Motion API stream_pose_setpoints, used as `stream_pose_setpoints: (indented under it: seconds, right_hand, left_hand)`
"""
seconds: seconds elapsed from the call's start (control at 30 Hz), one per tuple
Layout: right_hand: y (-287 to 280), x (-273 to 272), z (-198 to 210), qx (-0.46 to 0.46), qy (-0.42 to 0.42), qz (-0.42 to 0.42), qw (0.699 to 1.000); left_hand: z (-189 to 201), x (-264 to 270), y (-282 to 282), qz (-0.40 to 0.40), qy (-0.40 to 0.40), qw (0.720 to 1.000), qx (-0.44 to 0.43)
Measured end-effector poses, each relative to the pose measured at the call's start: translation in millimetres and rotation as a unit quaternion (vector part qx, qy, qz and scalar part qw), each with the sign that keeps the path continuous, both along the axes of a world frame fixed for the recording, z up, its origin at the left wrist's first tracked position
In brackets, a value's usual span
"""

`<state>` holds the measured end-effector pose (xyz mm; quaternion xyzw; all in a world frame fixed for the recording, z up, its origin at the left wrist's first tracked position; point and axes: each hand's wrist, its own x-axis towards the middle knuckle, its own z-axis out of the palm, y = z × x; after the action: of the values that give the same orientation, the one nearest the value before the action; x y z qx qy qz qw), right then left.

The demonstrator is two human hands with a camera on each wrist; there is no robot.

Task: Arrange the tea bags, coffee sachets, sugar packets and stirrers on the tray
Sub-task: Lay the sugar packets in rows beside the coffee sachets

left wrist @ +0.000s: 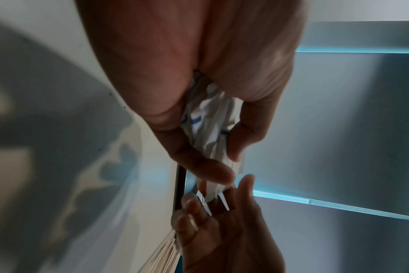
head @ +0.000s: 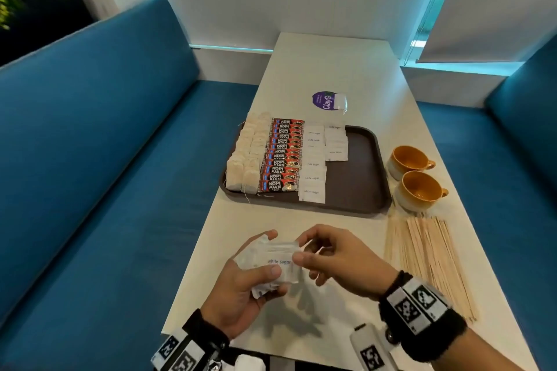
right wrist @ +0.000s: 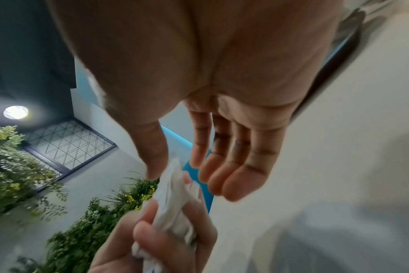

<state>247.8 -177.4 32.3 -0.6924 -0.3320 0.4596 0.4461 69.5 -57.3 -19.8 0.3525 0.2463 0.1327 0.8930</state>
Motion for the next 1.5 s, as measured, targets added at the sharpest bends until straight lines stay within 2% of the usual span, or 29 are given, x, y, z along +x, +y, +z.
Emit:
stream_pose_setpoints:
  seconds: [0.2, 0.33, 0.53, 0.67, 0.87, 1.07, 1.23, 1.4, 1.5]
  right_hand:
    - [-25, -34, -9, 0.08, 0.069, -0.114, 0.988]
    - [-35, -45, -15, 0.098, 0.08, -0.18, 0.976]
    - [-44, -62, -34, 0.111, 0.084, -0.245, 0.959]
    - [-48, -64, -39, 0.122, 0.066, -0.249, 0.959]
    - [-49, -70, -39, 0.12, -0.013, -0.219, 0.968]
    - [-50, -70, -36, 0.134, 0.027, -0.21, 0.968]
    - [-49, -65, -44, 0.087, 0.02, -0.18, 0.98]
    - [-51, -55, -43, 0.079, 0.019, -0.201, 0.976]
    - [-50, -40, -38, 0.085, 0.026, -0.225, 0.97]
  left_hand:
    - [1, -12, -21, 0.031, 0.006, 0.999, 0.003]
    - [3, -15, -34, 0.053, 0.003, 0.998, -0.021]
    - [7, -18, -42, 0.037, -0.025, 0.997, -0.06]
    - [8, -15, -46, 0.029, 0.004, 1.0, -0.012]
    - [4, -13, -56, 0.016, -0.001, 1.0, -0.015]
    - [2, -10, -59, 0.056, 0.009, 0.998, -0.018]
    - [0, -12, -53, 0.049, 0.027, 0.998, 0.023]
    - [-9, -16, -38, 0.037, 0.004, 0.999, 0.006]
    - [-15, -15, -24, 0.045, 0.034, 0.998, 0.008]
